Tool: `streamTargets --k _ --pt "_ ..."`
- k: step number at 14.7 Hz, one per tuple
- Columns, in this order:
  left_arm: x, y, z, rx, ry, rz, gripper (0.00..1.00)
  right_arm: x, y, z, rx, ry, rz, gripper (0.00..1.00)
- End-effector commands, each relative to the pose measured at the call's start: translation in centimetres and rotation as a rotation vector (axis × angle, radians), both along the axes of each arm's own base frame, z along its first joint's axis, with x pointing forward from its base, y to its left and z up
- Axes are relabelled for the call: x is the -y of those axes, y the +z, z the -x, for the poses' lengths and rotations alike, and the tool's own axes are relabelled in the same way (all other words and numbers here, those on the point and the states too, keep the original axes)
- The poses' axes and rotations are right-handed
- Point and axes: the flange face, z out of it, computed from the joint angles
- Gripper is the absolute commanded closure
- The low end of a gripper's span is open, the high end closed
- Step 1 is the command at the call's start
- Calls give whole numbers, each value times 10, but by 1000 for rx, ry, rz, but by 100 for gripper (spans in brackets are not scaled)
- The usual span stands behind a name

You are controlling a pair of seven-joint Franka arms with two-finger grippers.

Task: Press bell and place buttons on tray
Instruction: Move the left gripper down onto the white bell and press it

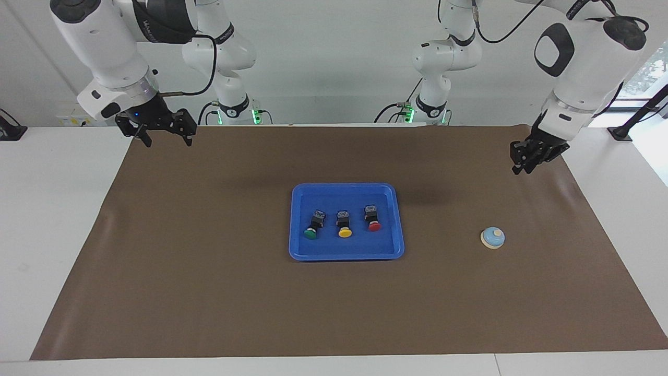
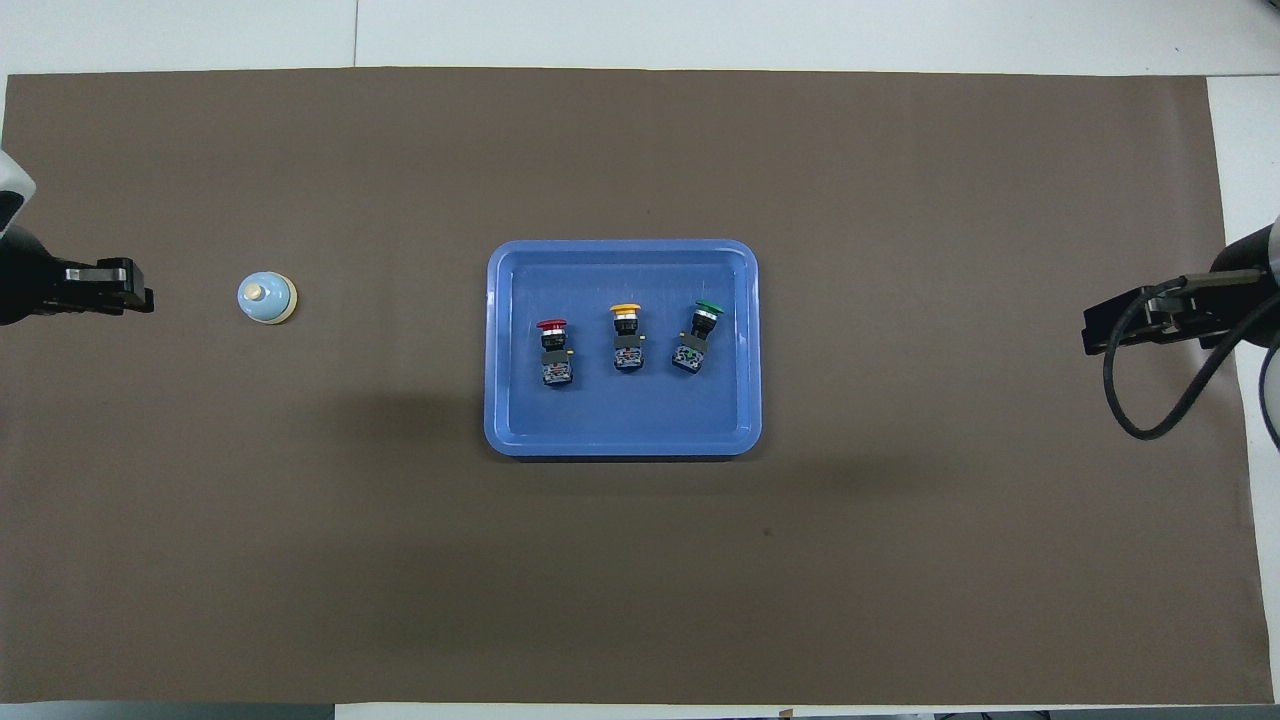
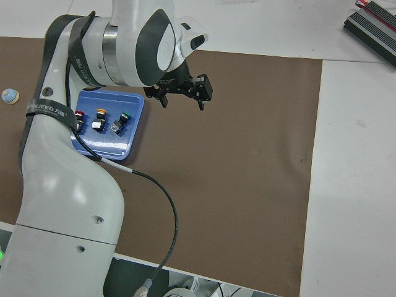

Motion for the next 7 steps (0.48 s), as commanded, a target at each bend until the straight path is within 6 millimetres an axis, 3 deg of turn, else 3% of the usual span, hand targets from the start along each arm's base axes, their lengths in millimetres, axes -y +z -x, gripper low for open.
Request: streamTargets --k 1,3,5,7 --pt "-5 -56 -33 10 -11 -3 100 3 6 6 19 20 12 0" --pt "-9 -89 -46 15 -46 -5 100 3 12 4 5 17 10 0" --pt "-24 -114 -44 32 -40 -8 100 7 25 3 2 9 5 0" --pt "-21 -149 -52 24 -42 -5 100 6 27 3 4 9 -3 0"
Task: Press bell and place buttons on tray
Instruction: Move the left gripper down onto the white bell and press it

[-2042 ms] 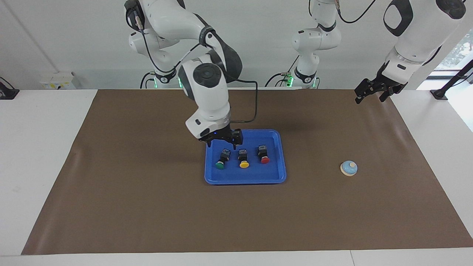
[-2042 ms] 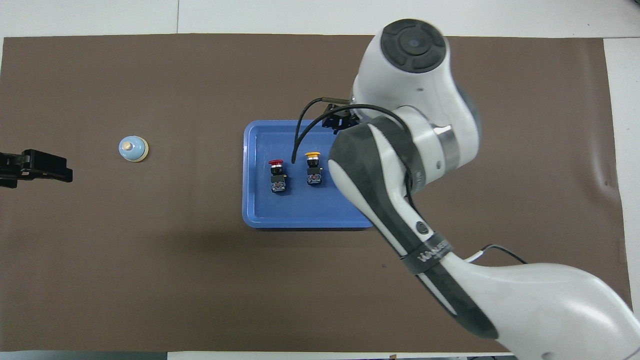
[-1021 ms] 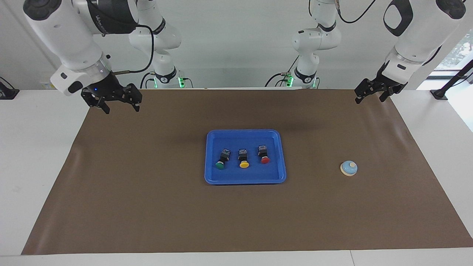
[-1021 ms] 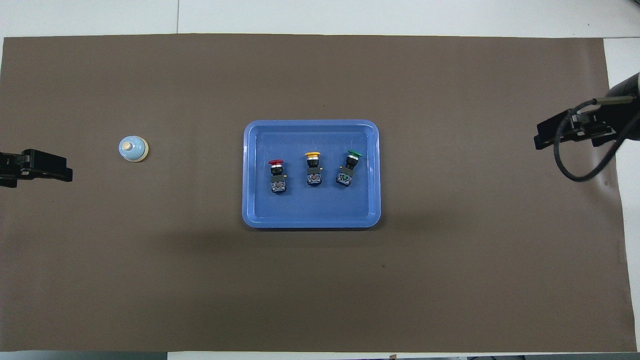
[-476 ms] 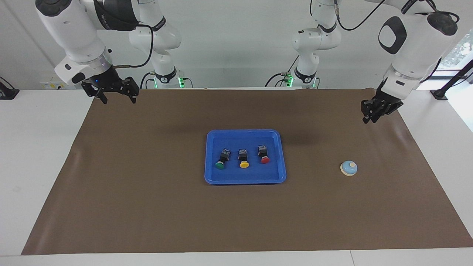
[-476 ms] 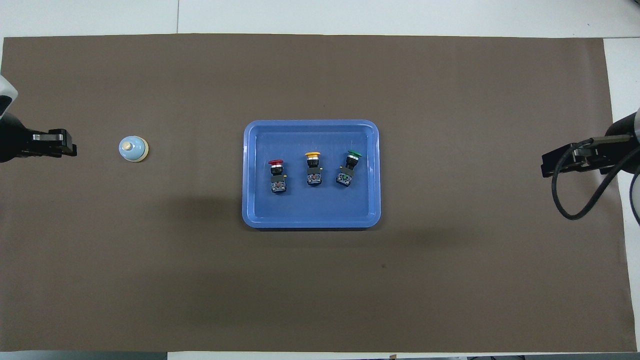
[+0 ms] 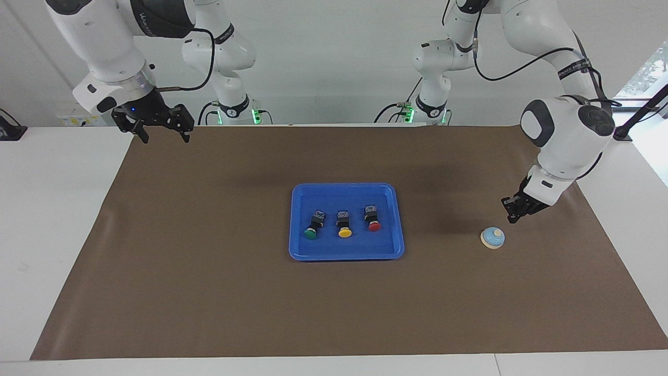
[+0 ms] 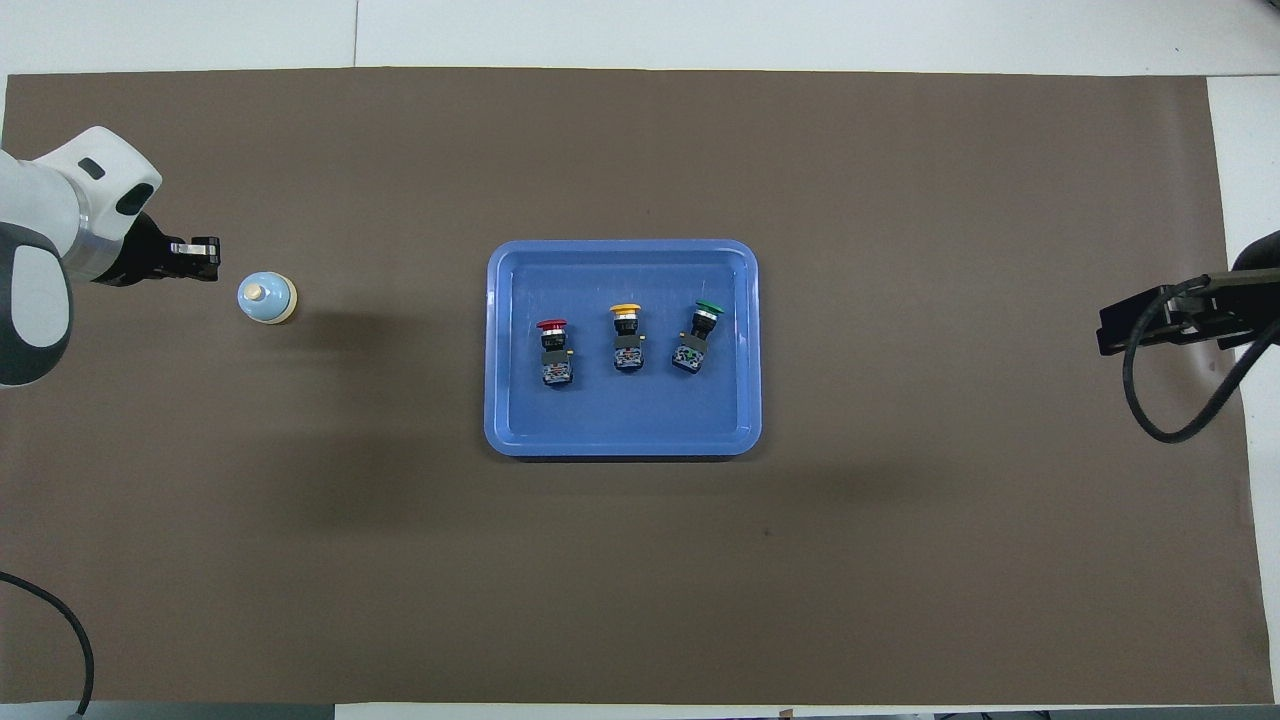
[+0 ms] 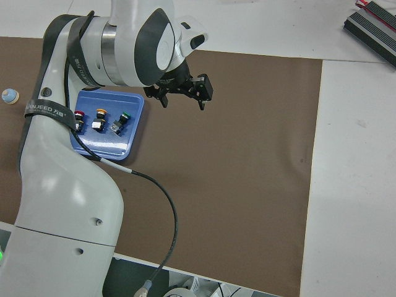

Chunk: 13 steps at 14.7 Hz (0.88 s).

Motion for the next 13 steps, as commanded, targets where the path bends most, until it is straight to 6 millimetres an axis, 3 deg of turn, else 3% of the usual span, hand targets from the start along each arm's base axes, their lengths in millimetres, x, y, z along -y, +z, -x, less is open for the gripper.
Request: streamTargets --k 1,5,10,13 --pt "-4 -27 -4 18 -14 -6 100 4 5 0 -6 15 -3 0" --pt "-3 -47 -7 16 -12 -5 100 -1 4 0 -1 15 -4 0" --pt "-1 -82 9 47 -9 -8 100 0 2 3 -15 18 -5 0" --pt "-2 -83 9 51 -6 -7 100 0 2 3 -17 18 -5 0"
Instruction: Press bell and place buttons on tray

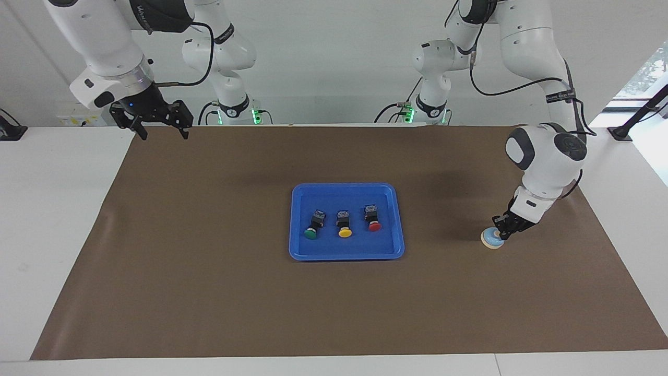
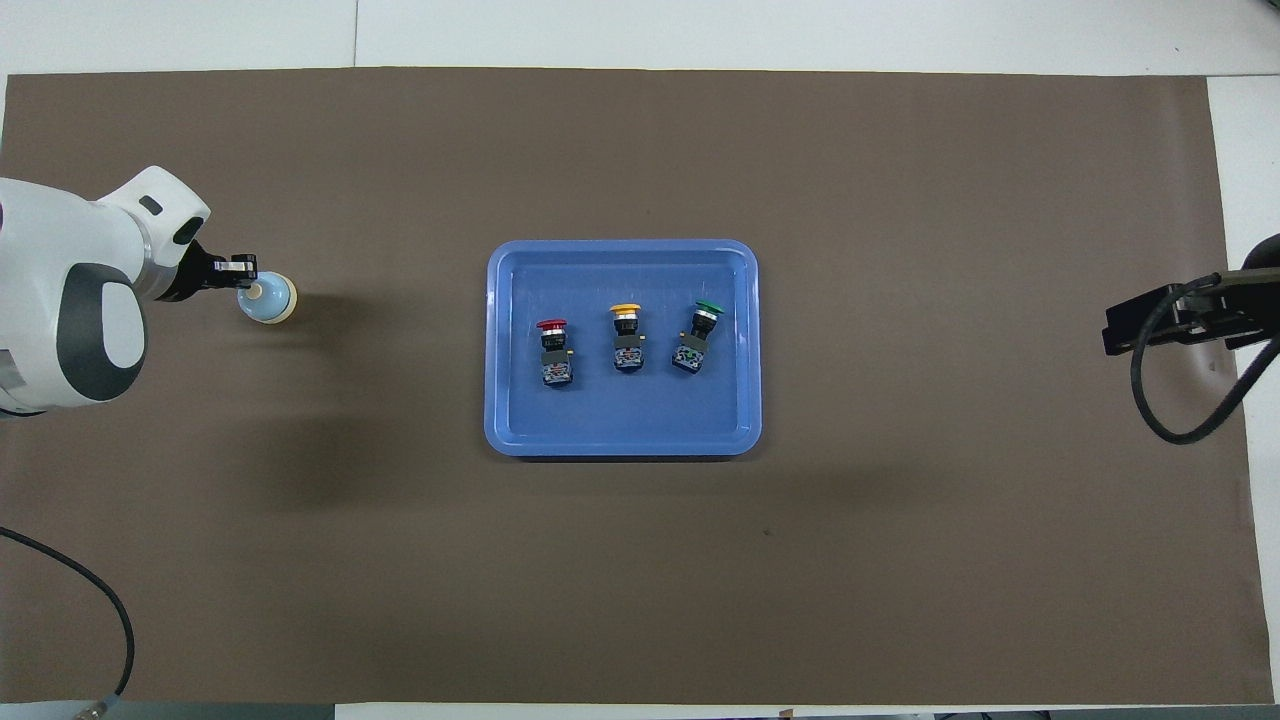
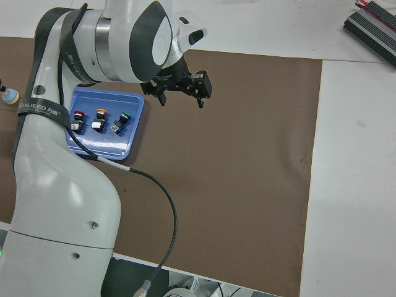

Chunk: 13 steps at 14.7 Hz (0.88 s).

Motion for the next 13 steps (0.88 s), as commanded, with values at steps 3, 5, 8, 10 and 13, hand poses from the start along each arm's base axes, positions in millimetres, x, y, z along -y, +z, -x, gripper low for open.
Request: streamTargets --k 3,5,8,10,13 --pt "-5 23 6 -35 -8 -8 100 1 0 2 -11 16 -4 0" --pt "-7 75 9 -68 -7 -7 95 1 0 2 -11 16 -4 0" --pt "-7 144 23 -121 -6 -5 46 1 0 3 -11 16 -4 0" --pt "1 191 44 -93 -16 -10 11 1 1 3 -10 16 -4 0" --pt "8 241 78 -98 -23 -11 0 1 0 2 -13 16 -4 0"
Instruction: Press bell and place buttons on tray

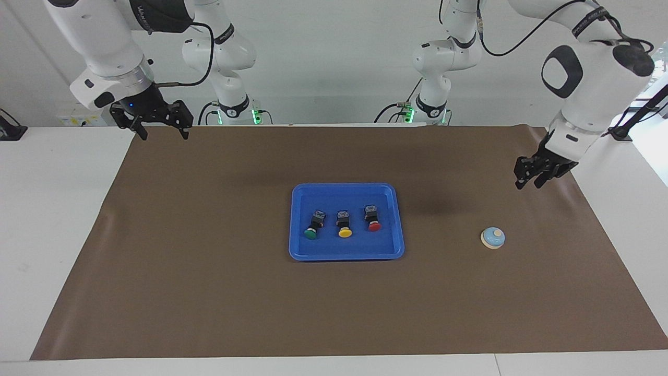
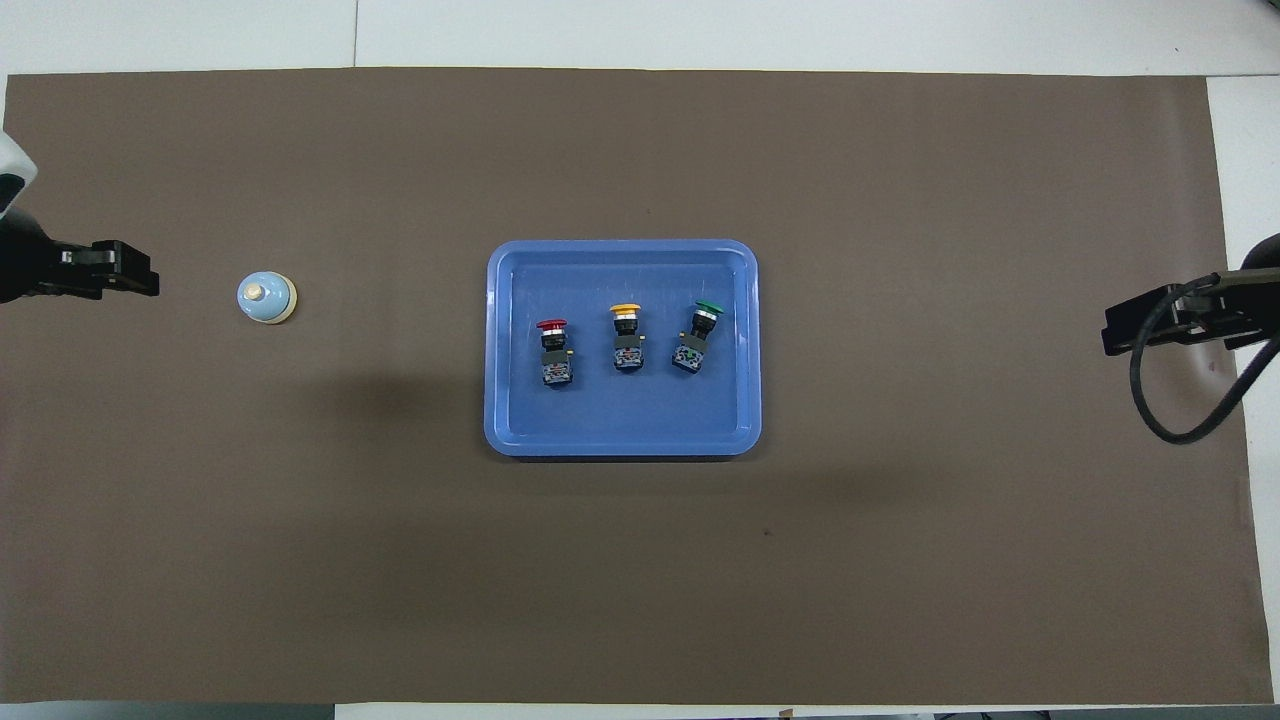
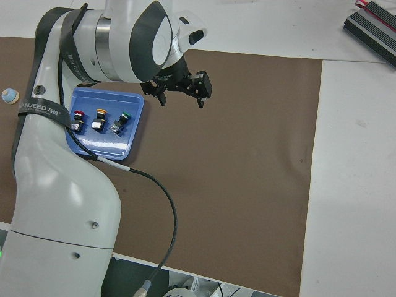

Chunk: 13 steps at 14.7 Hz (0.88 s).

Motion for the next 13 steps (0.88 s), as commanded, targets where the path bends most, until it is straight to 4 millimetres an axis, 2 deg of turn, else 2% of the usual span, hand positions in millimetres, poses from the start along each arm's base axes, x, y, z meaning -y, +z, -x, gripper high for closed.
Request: streamTargets --k 1,3,5,13 --pt "5 36 33 -8 -9 -7 0 1 0 3 -11 16 -4 0" --pt "8 45 47 -44 2 -3 0 1 0 3 -11 16 -4 0" --pt "26 47 49 -65 23 -2 0 1 0 2 -11 16 -4 0" --pt "28 48 50 -85 17 -1 0 1 0 3 -11 16 -4 0"
